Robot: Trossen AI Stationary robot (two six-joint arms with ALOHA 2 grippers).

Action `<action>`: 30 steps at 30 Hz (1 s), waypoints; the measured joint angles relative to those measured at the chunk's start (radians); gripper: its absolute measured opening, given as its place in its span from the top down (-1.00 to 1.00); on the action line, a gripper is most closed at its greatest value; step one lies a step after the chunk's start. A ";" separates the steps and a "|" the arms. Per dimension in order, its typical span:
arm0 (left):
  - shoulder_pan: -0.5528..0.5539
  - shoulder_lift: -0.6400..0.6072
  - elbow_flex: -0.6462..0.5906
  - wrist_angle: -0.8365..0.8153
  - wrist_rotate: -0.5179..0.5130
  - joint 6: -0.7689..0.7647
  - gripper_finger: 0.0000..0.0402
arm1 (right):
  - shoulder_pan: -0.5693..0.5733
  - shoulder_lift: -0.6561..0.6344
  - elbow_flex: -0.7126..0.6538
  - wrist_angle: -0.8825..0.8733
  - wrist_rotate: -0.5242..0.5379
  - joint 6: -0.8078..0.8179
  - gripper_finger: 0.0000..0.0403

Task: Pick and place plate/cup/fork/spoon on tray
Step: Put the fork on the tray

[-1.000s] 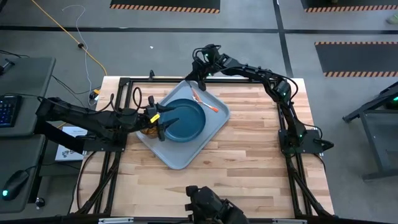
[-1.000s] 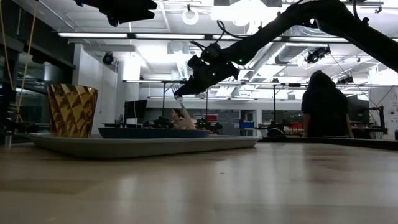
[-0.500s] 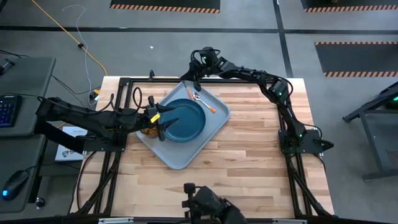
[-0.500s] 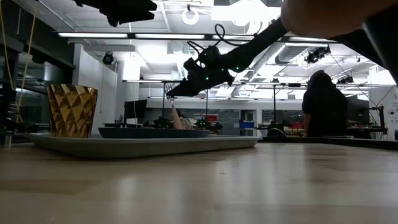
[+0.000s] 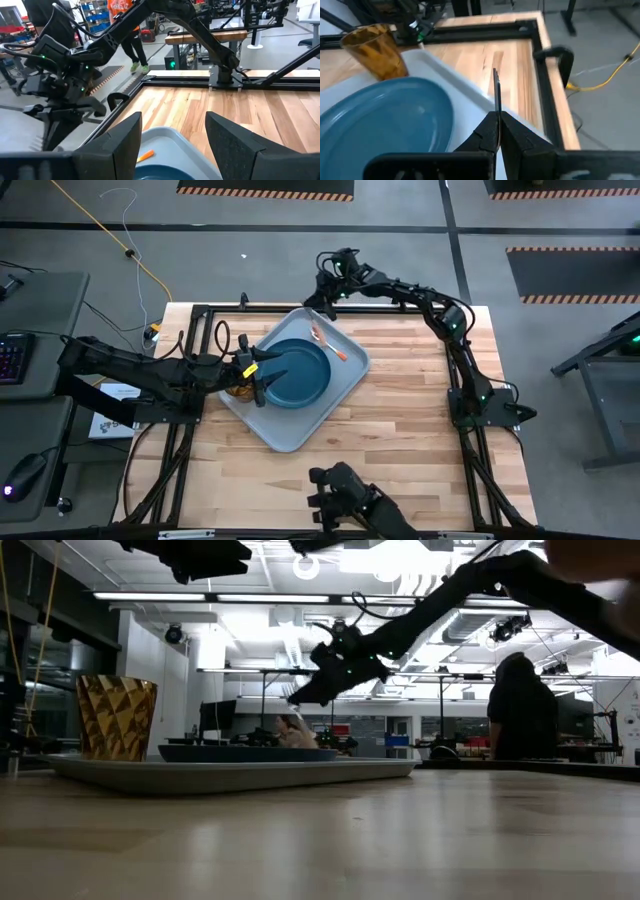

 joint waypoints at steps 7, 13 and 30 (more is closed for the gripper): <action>0.000 0.000 0.000 0.000 0.000 0.000 -0.03 | 0.002 0.000 0.000 -0.144 -0.070 -0.059 1.00; 0.000 0.000 0.000 0.001 0.000 0.000 -0.03 | 0.035 0.006 0.000 -0.188 -0.110 -0.086 1.00; 0.000 0.000 0.000 0.002 0.000 0.000 -0.03 | 0.049 0.082 -0.005 -0.165 -0.154 -0.072 1.00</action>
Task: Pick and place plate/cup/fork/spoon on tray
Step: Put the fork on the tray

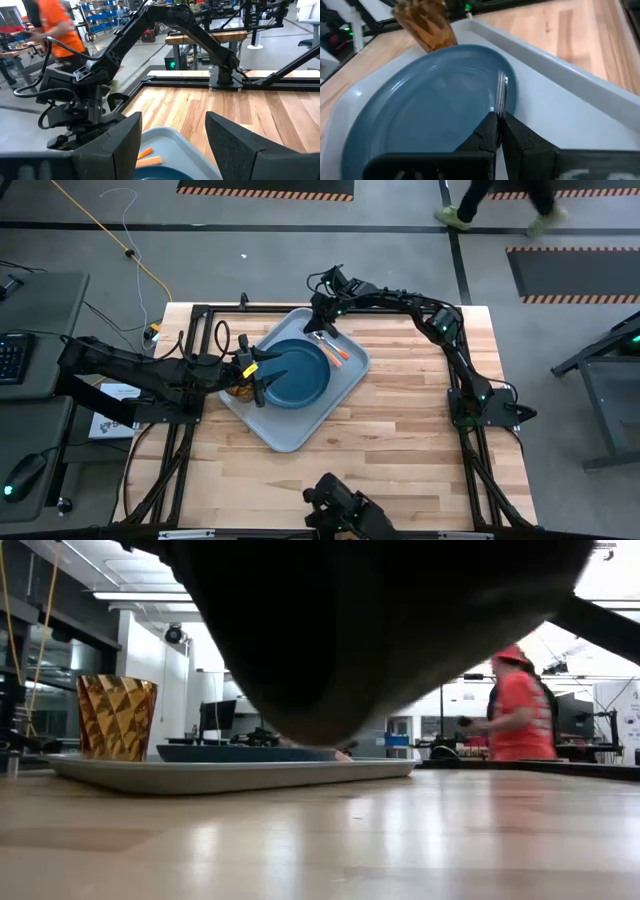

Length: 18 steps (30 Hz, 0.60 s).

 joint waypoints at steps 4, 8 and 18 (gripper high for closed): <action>0.000 0.000 0.000 0.000 0.000 0.000 -0.03 | -0.001 0.000 0.000 0.006 0.040 0.066 1.00; 0.000 0.000 0.000 0.000 0.000 0.000 -0.03 | -0.001 0.000 0.000 0.005 0.074 0.088 0.97; 0.000 0.000 0.000 -0.001 0.000 -0.002 -0.03 | -0.025 0.000 0.000 -0.034 0.059 0.157 0.85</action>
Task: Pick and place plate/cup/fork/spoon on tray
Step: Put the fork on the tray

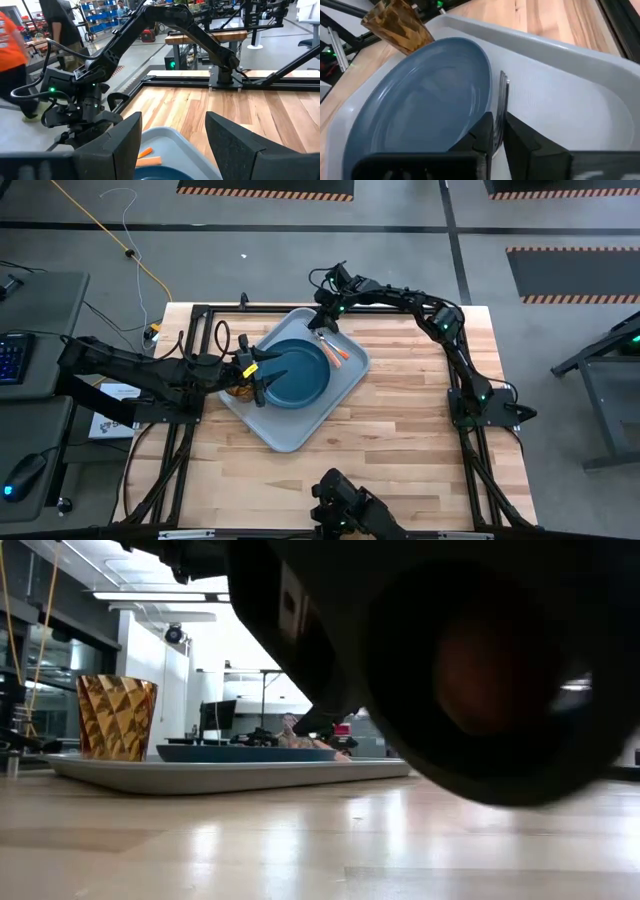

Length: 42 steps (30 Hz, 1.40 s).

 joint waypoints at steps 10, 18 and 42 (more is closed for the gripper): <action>0.000 0.000 0.000 0.000 0.000 0.000 -0.03 | 0.009 0.000 0.000 -0.026 -0.006 -0.017 0.61; 0.000 0.000 0.000 0.000 0.000 -0.001 -0.03 | 0.013 0.000 0.000 -0.079 0.042 -0.035 0.41; 0.000 0.000 0.000 -0.001 0.000 0.000 -0.03 | 0.066 -0.001 0.001 -0.159 0.240 -0.079 0.16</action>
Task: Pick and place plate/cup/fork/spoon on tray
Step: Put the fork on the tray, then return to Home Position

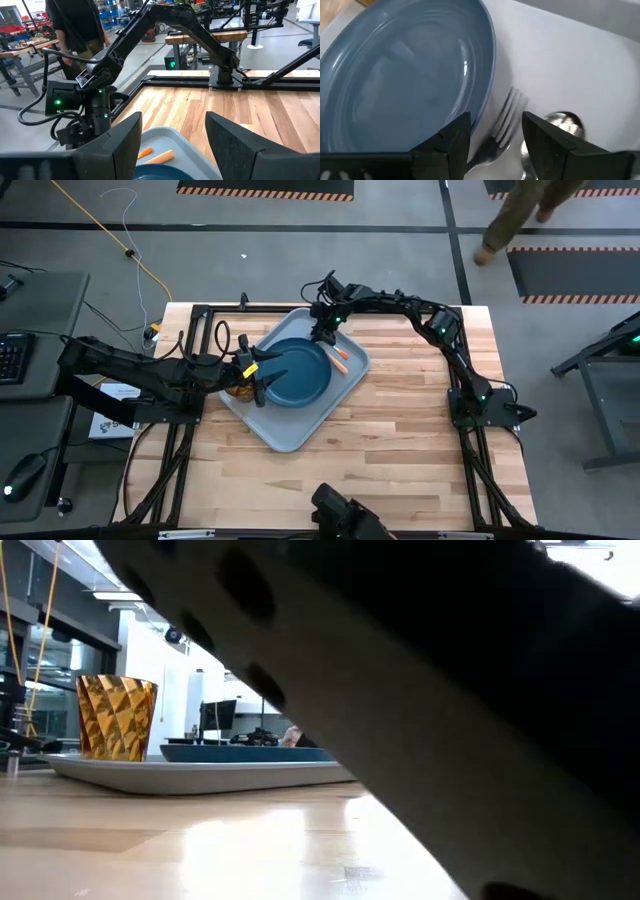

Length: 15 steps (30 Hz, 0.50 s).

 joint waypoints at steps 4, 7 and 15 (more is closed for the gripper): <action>0.000 0.000 0.000 -0.005 0.000 0.000 -0.03 | -0.002 0.000 0.001 -0.001 0.002 0.001 0.16; 0.000 0.000 0.000 -0.005 0.000 0.000 -0.03 | -0.003 0.000 0.013 -0.002 0.003 -0.001 0.16; 0.000 0.000 0.000 -0.006 0.000 0.000 -0.03 | -0.024 0.000 0.111 -0.064 0.002 -0.028 0.16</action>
